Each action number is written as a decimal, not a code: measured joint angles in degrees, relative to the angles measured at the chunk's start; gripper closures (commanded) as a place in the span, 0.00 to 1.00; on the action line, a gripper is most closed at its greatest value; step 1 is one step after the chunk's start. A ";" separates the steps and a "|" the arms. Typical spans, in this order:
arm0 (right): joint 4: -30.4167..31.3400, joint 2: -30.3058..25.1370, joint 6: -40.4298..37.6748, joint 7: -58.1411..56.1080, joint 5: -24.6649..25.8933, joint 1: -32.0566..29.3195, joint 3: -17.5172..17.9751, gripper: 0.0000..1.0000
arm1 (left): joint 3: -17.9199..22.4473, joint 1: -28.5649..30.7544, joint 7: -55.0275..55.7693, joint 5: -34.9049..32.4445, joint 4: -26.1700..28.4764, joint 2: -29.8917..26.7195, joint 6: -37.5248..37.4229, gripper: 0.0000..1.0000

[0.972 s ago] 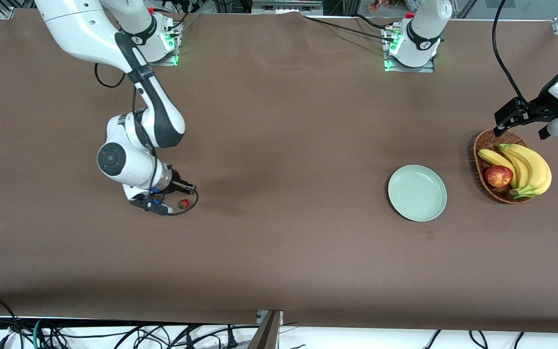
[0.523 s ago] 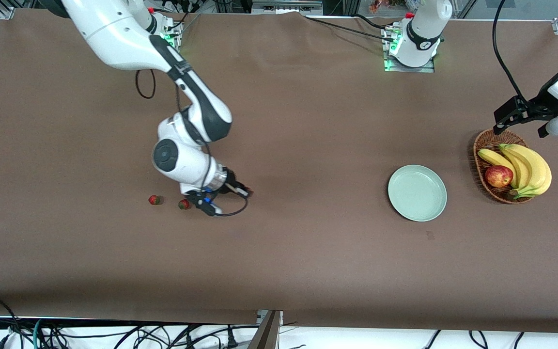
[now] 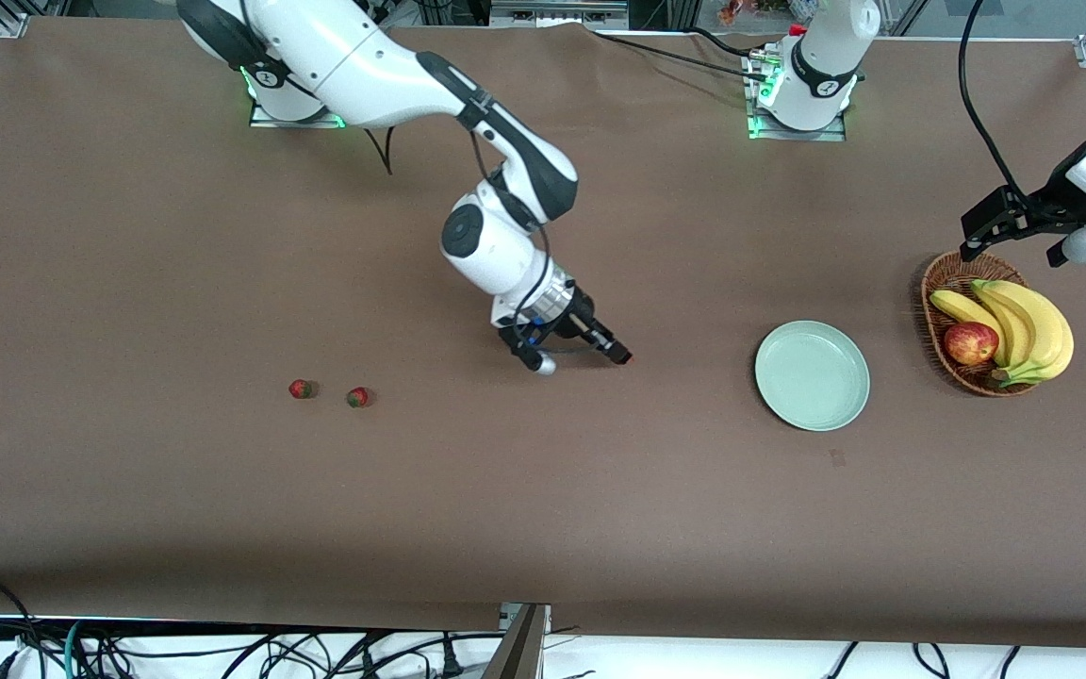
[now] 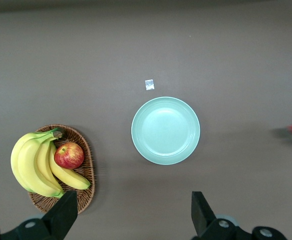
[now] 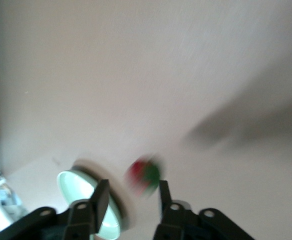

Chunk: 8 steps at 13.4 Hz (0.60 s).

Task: Collect all strawberries into plate
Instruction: 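Carry the strawberry toward the plate and release it on the table, then reach the left gripper to the strawberry while the right gripper returns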

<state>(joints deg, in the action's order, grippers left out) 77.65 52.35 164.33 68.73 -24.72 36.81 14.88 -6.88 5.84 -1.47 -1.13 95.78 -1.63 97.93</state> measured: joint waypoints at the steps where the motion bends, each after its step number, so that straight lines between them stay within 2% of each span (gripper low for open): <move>1: -1.06 0.54 0.59 0.96 0.00 0.46 -0.03 0.10 | -0.02 0.00 0.00 0.00 0.00 0.00 -0.05 0.00; 5: -3.24 0.54 -2.09 0.86 0.91 -2.04 -1.31 0.08 | -0.34 -0.03 0.05 0.00 0.00 0.08 -1.61 0.00; 8: -4.49 0.11 -14.70 -0.60 10.45 -7.48 -2.44 0.07 | -0.53 -0.85 -0.07 0.01 0.04 1.87 -2.66 0.00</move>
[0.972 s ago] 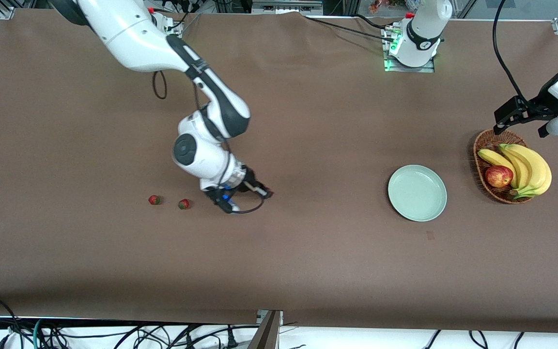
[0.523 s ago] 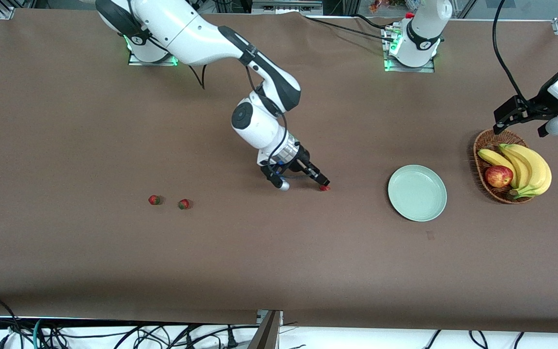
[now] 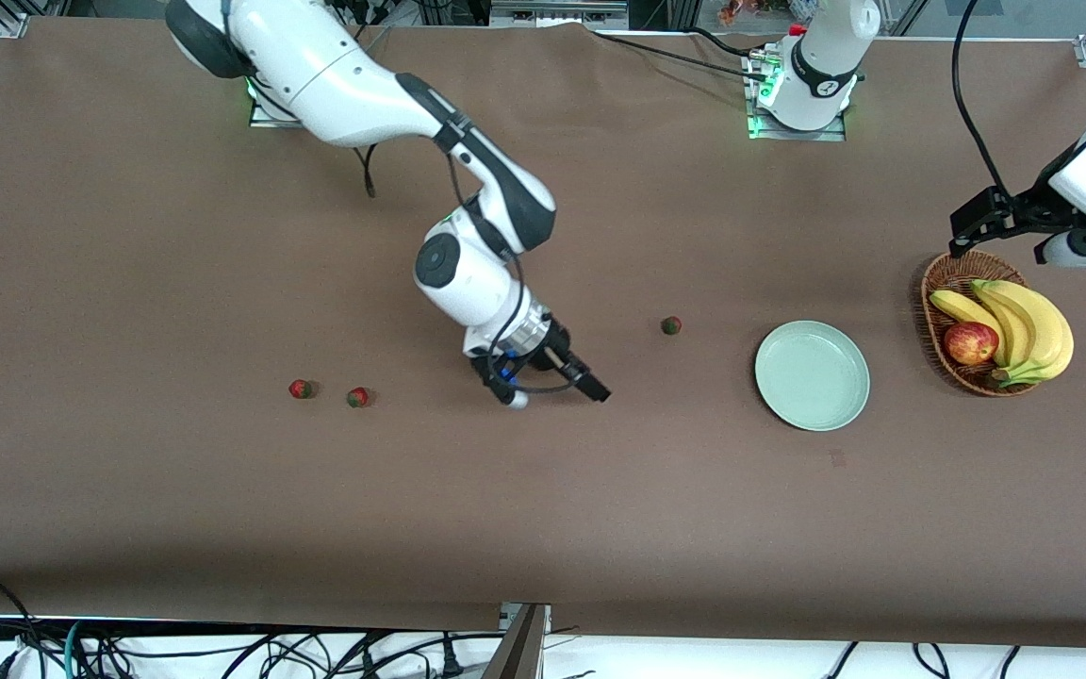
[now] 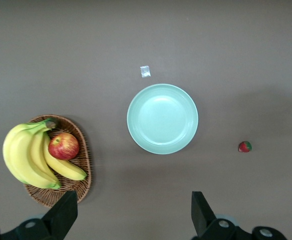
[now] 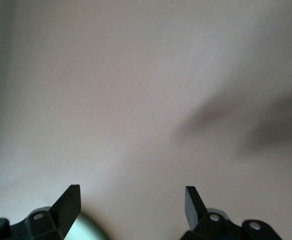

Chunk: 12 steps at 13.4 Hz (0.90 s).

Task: Collect all strawberries into plate
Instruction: 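Reach the left gripper to the strawberry while the right gripper returns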

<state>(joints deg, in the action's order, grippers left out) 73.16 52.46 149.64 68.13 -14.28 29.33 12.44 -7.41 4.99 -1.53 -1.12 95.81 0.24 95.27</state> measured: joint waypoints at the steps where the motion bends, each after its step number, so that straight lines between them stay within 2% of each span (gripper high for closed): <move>1: -0.11 -0.49 -4.48 -2.63 2.90 -2.30 -0.11 0.07 | -0.07 -1.40 0.00 0.00 0.02 1.55 -1.44 0.00; 3: -0.05 -1.47 -11.04 -11.47 5.45 -5.39 -2.18 0.06 | -0.22 -4.26 0.16 0.10 0.06 5.53 -4.00 0.00; 6: 0.98 -1.94 -16.82 -25.77 5.81 -6.29 -10.26 0.04 | -0.33 -9.33 3.48 3.13 0.30 11.32 -2.53 0.00; 9: 4.64 -3.34 -21.11 -36.94 5.84 -6.43 -17.01 0.04 | -0.54 -17.34 16.37 3.28 2.15 17.27 5.09 0.00; 12: 7.19 -5.67 -25.21 -39.51 5.85 -6.50 -19.05 0.05 | -0.56 -21.05 19.97 3.28 10.22 20.18 20.02 0.00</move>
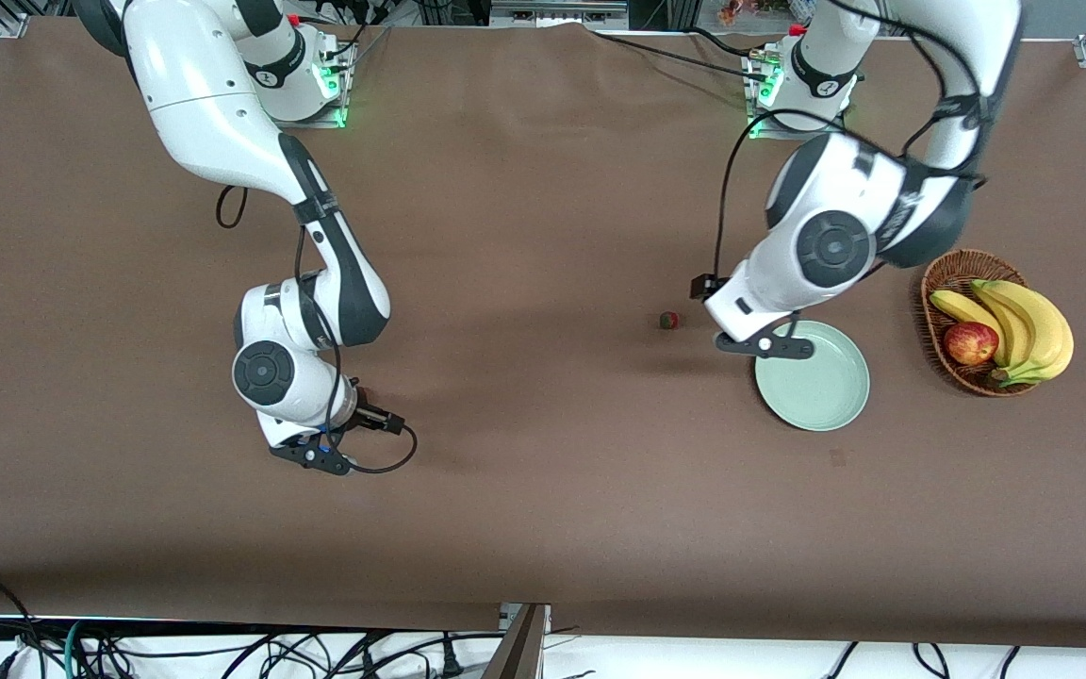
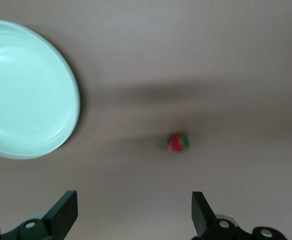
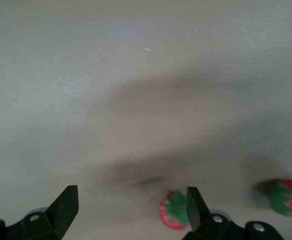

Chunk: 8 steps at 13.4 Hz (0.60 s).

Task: Collect all strawberries into plate
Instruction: 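Reach the left gripper to the strawberry while the right gripper returns, then grasp the strawberry with the left gripper while the right grasps another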

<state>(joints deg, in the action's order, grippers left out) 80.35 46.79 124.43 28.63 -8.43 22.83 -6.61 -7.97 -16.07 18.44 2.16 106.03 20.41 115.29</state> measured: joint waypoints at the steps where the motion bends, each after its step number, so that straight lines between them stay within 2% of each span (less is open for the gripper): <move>1: 0.22 -0.46 -1.32 -0.28 0.00 0.02 -0.19 0.05 | 0.02 -0.52 0.36 0.00 3.53 0.40 5.91 0.00; 3: 0.86 -1.08 -3.29 -0.32 0.00 0.03 -0.35 0.15 | 0.01 -1.65 0.49 0.00 9.92 1.87 17.56 0.00; 5: 2.58 -1.26 -3.48 -0.34 0.01 0.04 -0.42 0.24 | 0.01 -3.51 0.72 0.00 13.85 5.23 28.44 0.00; 7: 4.22 -1.25 -3.39 -0.37 0.01 0.05 -0.43 0.30 | 0.02 -5.02 1.28 0.00 14.66 9.04 33.52 0.00; 8: 4.55 -1.25 -3.37 -0.37 0.01 0.05 -0.44 0.33 | 0.03 -5.31 1.36 0.00 14.61 10.04 34.29 0.09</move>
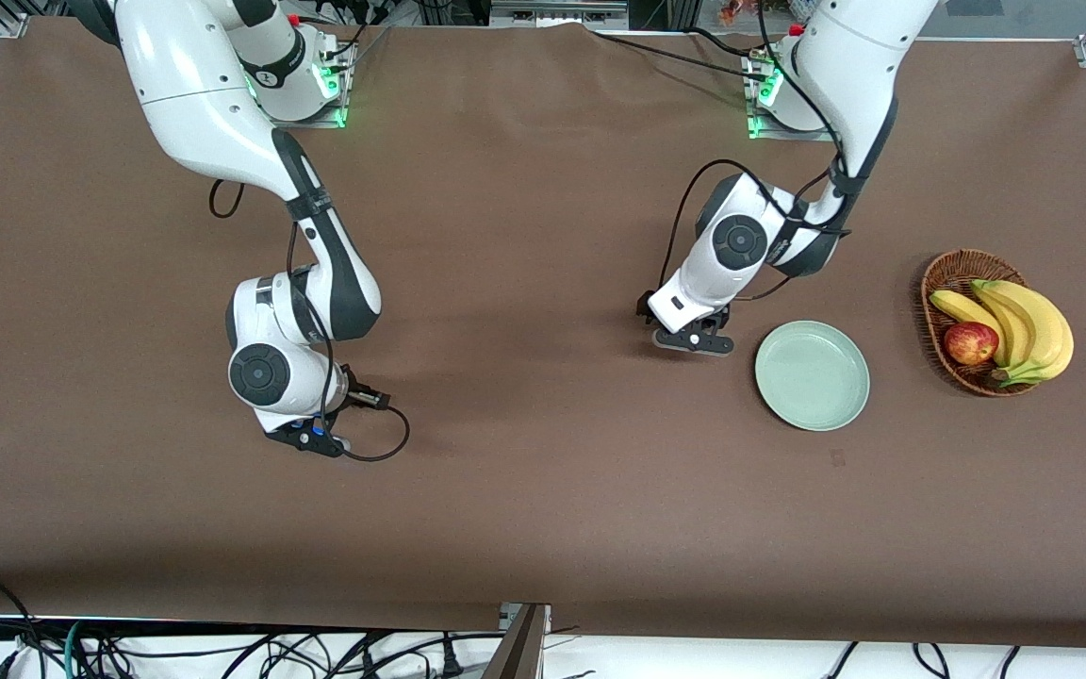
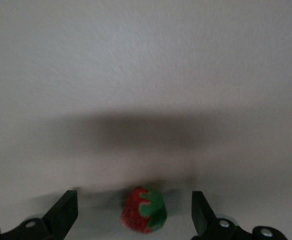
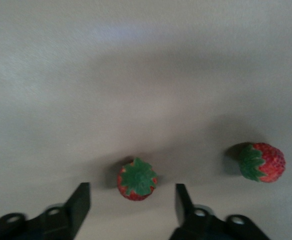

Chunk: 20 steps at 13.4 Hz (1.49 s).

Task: Collect all strawberries into plate
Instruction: 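Grasp the strawberry with the left gripper while the right grasps another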

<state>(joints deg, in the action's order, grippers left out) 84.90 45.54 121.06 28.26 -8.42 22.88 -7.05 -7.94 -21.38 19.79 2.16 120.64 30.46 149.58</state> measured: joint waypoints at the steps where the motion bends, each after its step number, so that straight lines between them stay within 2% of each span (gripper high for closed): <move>1: 0.11 -0.01 0.06 -0.01 0.00 0.00 0.00 0.39 | 0.15 -0.06 0.00 -0.02 -0.10 0.17 0.16 0.36; 2: 0.12 -0.01 0.18 -0.01 0.00 0.00 0.00 0.47 | 0.31 -0.05 -0.03 -0.25 -0.22 0.00 0.15 0.57; 3: 0.13 -0.01 0.34 -0.02 0.00 0.01 0.00 0.55 | 0.42 -0.05 -0.03 -0.87 -0.31 -0.18 0.14 0.70; 5: 0.14 -0.01 0.91 -0.04 0.00 0.05 0.00 0.63 | 0.46 -0.06 -0.03 -1.37 -0.37 -0.53 0.12 0.83; 7: 0.14 -0.01 1.38 -0.32 0.01 0.05 -0.01 0.73 | 0.48 -0.05 -0.03 -1.45 -0.39 -0.88 0.09 0.83; 13: -1.17 -0.20 1.92 1.22 -1.09 0.94 0.16 0.73 | 0.48 -0.03 -0.03 -1.46 -1.09 -1.21 -1.75 0.84; 15: -2.49 -0.29 1.94 5.18 -1.71 3.00 0.34 0.72 | 0.85 0.50 -0.92 -1.50 -3.64 -3.57 -9.04 0.84; 17: -3.31 -0.29 2.38 9.81 -2.38 5.42 1.39 0.72 | 1.30 2.73 -5.97 -1.61 -9.02 -7.03 -22.23 0.84; 18: -3.80 -0.27 3.27 12.53 -3.74 6.15 2.79 0.72 | 1.44 4.03 -9.28 -1.70 -11.92 -8.28 -28.42 0.83; 20: -5.30 0.12 6.97 17.20 -8.76 7.05 5.80 0.71 | 1.73 5.84 -14.87 -3.95 -15.56 -9.25 -34.71 0.83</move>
<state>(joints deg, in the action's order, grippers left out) 79.60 45.66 128.03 45.46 -17.18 29.93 -1.24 -6.21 -15.54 4.92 -1.78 105.08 21.20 114.87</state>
